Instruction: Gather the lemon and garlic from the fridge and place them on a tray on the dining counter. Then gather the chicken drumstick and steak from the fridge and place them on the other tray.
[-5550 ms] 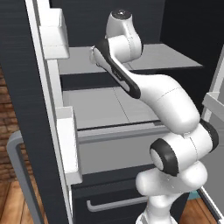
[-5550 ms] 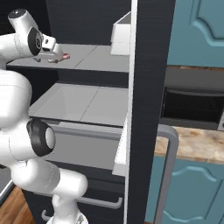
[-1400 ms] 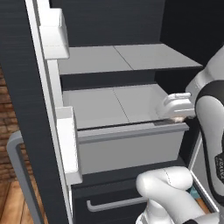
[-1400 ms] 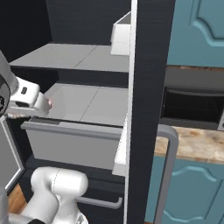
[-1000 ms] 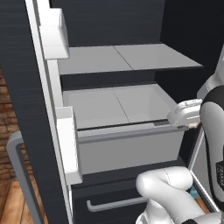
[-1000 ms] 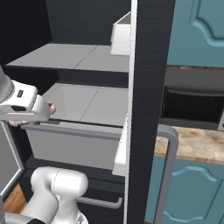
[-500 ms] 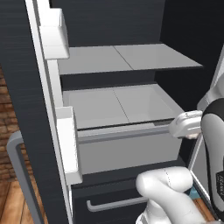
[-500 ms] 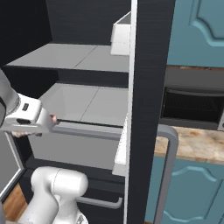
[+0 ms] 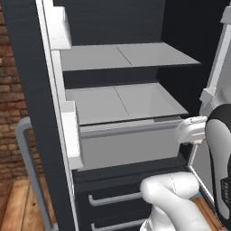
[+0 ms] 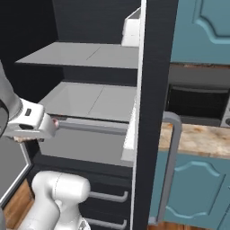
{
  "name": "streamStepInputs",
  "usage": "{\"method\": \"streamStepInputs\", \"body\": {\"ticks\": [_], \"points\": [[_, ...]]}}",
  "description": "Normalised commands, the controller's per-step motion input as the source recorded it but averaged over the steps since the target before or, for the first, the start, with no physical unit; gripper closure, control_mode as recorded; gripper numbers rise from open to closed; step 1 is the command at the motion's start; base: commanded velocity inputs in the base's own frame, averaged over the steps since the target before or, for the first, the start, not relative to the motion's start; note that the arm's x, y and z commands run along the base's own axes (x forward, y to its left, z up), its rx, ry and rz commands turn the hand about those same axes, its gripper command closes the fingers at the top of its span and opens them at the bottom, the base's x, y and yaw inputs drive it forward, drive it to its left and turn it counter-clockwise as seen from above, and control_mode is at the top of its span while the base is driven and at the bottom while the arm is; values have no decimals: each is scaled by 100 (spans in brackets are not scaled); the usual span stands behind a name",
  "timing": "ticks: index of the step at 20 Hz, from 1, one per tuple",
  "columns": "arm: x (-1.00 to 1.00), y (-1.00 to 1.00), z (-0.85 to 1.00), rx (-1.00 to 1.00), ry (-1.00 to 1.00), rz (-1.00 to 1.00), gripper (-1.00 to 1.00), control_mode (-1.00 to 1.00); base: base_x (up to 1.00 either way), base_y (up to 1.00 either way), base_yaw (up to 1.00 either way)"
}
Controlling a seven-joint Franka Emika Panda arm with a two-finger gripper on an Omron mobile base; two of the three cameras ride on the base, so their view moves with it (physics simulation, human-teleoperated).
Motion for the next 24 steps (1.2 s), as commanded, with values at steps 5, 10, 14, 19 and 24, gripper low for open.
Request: {"method": "streamStepInputs", "body": {"ticks": [5, 10, 14, 19, 24], "points": [[0, 0, 0, 0, 0, 0, 100, 100, -66, 42, -6], [0, 0, 0, 0, 0, 0, 100, 100, -57, 49, -25], [0, 0, 0, 0, 0, 0, 100, 100, -67, 47, -37], [0, 0, 0, 0, 0, 0, 100, 100, -64, 52, -42], [0, 0, 0, 0, 0, 0, 100, 100, -91, 31, -42]]}}
